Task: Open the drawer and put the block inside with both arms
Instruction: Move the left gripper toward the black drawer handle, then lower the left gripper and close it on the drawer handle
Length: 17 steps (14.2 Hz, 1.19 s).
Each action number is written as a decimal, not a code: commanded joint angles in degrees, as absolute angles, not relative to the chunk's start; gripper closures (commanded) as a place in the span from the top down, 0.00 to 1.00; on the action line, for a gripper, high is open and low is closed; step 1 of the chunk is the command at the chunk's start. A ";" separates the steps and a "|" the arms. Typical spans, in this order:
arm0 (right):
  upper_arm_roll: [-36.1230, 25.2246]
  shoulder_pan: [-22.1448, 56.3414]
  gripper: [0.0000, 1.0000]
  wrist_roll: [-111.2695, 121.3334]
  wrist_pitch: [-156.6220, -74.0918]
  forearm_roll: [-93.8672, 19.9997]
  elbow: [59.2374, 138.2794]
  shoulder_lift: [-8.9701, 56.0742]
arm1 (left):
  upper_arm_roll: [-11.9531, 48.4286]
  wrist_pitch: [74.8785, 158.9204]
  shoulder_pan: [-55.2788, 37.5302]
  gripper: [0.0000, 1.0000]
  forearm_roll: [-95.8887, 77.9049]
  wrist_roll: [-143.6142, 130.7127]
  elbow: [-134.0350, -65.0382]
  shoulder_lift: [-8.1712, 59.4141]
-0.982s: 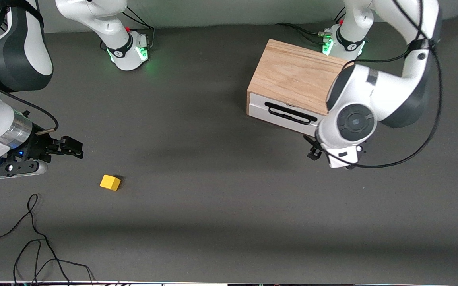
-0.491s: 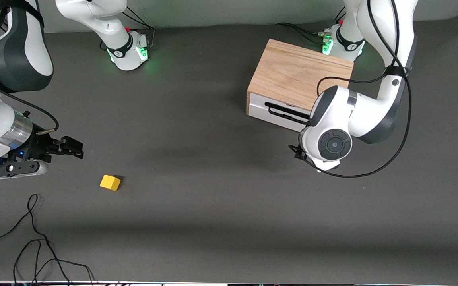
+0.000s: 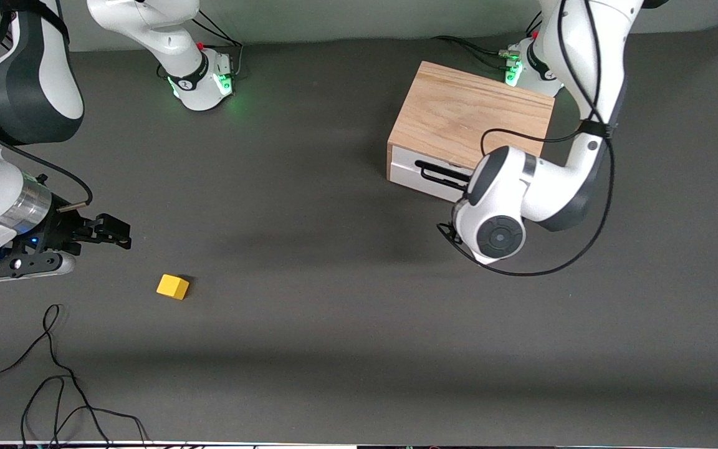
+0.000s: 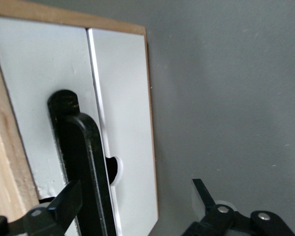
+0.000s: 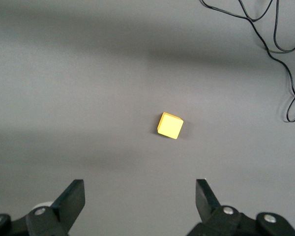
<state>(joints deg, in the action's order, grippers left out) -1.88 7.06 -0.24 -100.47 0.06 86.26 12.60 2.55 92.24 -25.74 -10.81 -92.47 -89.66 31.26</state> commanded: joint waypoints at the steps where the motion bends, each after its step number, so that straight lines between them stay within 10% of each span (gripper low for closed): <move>1: -2.11 7.38 1.00 0.97 -100.28 -0.53 86.22 12.48 | 1.85 92.11 -26.81 0.99 -11.51 -93.52 -92.54 29.71; 8: -1.93 7.65 1.00 0.88 -100.11 -0.53 86.13 12.30 | 1.85 95.35 -28.74 0.99 -11.43 -92.99 -97.73 27.60; 17: -1.85 7.65 1.00 0.79 -100.20 -0.53 86.04 12.30 | 1.85 99.32 -28.92 0.71 -11.43 -92.99 -98.35 28.30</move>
